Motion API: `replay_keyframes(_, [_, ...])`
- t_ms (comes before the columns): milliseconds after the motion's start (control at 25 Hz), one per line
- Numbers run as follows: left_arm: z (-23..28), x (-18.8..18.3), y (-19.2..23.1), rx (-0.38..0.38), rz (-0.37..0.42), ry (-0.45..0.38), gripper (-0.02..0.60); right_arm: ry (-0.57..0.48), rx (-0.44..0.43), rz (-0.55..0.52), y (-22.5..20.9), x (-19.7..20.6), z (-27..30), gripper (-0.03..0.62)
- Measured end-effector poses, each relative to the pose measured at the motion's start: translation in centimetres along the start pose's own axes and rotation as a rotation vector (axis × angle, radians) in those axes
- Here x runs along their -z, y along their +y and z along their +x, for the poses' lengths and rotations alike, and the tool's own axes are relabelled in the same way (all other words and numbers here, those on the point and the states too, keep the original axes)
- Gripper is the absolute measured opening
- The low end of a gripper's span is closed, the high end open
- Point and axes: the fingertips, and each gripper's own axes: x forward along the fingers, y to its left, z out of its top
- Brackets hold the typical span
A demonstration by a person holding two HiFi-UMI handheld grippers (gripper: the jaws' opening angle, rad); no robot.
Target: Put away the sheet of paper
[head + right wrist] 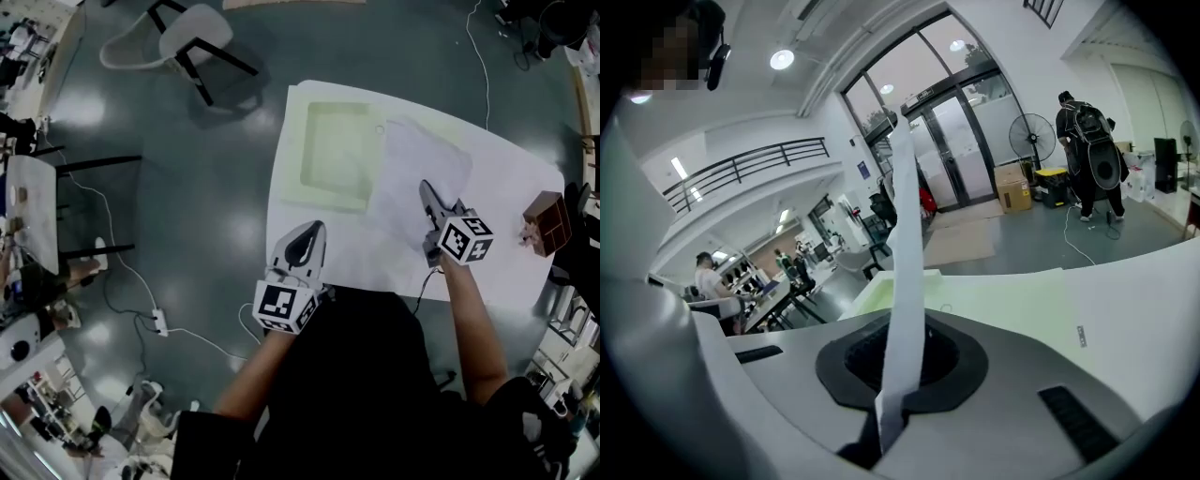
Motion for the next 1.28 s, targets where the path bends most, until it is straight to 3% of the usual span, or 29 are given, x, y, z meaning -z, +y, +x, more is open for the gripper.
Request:
replay_keyframes(520, [3.6,1.2,-2.0,-0.032,-0.022,0.031,0.005,0.031,-0.013,0.049,-3.8,1.1,4.9,-0.002])
replay_keyframes(920, [3.8,1.9,-1.4,-0.096,-0.039,0.062,0.005,0.113,-0.037,0.145,-5.6,3.2,8.8,0.0])
replay_keyframes(1280, [3.9,2.7,-0.1,-0.129,-0.023,0.088,0.005,0.187,-0.036,0.163,-6.0,4.9,11.5,0.0])
